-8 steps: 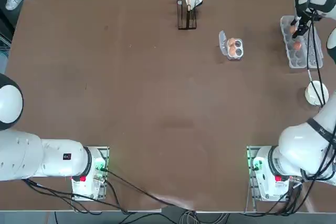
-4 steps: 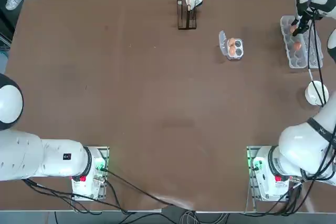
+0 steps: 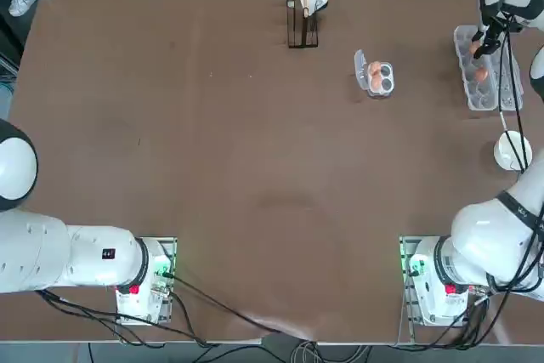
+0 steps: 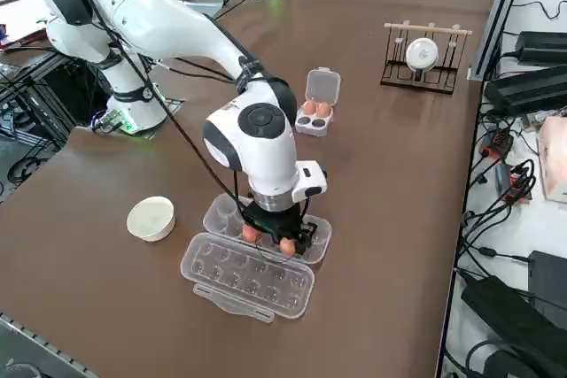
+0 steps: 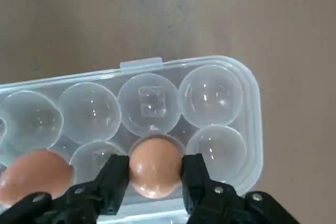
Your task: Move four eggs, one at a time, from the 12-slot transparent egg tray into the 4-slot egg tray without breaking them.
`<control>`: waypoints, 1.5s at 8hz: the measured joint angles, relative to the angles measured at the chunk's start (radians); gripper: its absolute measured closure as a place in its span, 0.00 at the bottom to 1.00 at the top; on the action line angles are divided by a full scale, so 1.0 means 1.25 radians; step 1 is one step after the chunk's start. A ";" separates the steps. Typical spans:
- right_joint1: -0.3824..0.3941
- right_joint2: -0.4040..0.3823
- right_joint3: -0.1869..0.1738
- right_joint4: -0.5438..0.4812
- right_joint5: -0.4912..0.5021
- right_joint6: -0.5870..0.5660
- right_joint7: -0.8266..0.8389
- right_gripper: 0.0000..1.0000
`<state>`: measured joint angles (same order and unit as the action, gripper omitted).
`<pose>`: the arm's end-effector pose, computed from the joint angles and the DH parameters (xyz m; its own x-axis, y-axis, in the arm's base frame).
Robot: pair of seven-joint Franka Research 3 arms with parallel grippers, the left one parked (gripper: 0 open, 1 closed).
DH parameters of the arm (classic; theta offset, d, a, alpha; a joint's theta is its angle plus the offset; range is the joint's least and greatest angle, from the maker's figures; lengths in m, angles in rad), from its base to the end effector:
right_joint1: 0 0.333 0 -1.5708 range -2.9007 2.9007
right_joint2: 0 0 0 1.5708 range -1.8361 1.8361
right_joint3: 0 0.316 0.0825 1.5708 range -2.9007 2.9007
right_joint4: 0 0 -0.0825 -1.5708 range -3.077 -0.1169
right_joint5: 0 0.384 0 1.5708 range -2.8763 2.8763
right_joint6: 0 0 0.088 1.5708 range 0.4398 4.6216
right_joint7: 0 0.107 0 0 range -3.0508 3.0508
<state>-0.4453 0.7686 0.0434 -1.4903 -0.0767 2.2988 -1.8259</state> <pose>0.6601 -0.2882 0.2197 0.1100 0.9932 -0.0384 0.9936 -0.1088 0.0317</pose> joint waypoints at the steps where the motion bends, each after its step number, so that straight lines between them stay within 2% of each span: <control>1: 0.000 -0.004 0.001 0.003 0.000 -0.004 0.000 0.43; 4: 0.003 -0.047 0.009 0.017 0.002 -0.068 0.003 0.43; 6: 0.017 -0.088 0.015 0.022 0.004 -0.144 0.053 0.43; 9: 0.067 -0.142 0.018 0.021 0.008 -0.295 0.230 0.43; 12: 0.117 -0.189 0.027 -0.029 0.013 -0.316 0.433 0.43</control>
<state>-0.2987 0.5329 0.0767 -1.5265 -0.0602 1.9039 -1.2842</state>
